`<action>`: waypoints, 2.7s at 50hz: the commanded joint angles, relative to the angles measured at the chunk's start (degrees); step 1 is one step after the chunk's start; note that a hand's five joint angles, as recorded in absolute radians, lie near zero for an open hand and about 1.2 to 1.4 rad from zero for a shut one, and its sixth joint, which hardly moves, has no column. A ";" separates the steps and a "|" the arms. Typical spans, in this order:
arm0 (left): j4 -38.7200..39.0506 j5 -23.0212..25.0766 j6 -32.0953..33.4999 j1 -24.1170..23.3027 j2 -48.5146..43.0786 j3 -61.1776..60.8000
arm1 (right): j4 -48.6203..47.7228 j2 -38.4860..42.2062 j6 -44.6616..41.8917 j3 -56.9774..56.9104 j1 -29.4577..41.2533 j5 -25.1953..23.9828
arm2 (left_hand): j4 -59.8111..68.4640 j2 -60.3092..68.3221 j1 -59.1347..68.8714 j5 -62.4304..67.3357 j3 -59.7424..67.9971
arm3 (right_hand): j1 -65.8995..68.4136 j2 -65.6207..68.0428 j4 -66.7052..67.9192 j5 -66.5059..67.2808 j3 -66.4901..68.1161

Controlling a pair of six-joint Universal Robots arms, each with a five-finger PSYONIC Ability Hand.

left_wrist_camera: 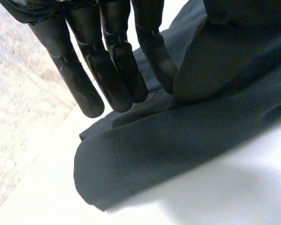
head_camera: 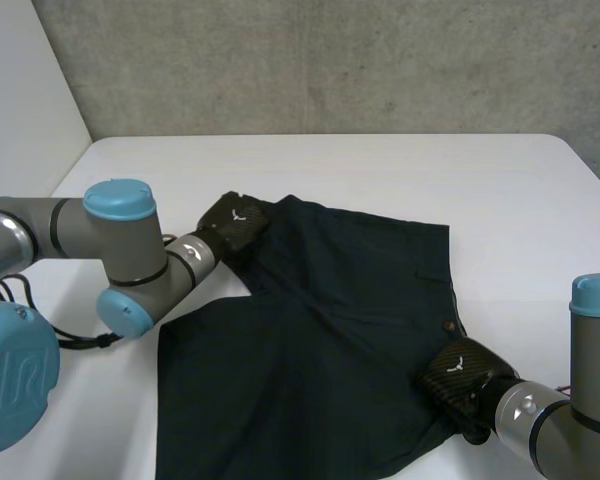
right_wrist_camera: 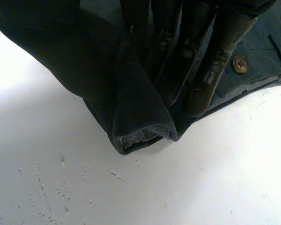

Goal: Fold the shorts.

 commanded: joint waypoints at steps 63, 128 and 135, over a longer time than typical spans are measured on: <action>-2.05 -16.00 -0.11 -2.97 8.50 -10.98 | -1.33 -0.15 0.00 2.00 -0.12 -0.33 | -25.55 -25.10 -21.85 -22.24 -25.01 | 23.09 11.79 11.69 13.66 11.20; -11.54 -17.85 -24.10 -9.82 53.32 -62.04 | -2.12 -1.29 17.12 0.06 -4.07 -5.24 | -39.47 -39.03 -35.77 -36.17 -38.93 | 23.09 11.79 11.69 13.66 11.20; -11.36 -18.20 -24.19 -11.06 53.24 -64.42 | -2.38 -1.29 25.04 -0.38 -6.18 -7.62 | -39.47 -39.03 -35.77 -36.17 -38.93 | 23.09 11.79 11.69 13.66 11.20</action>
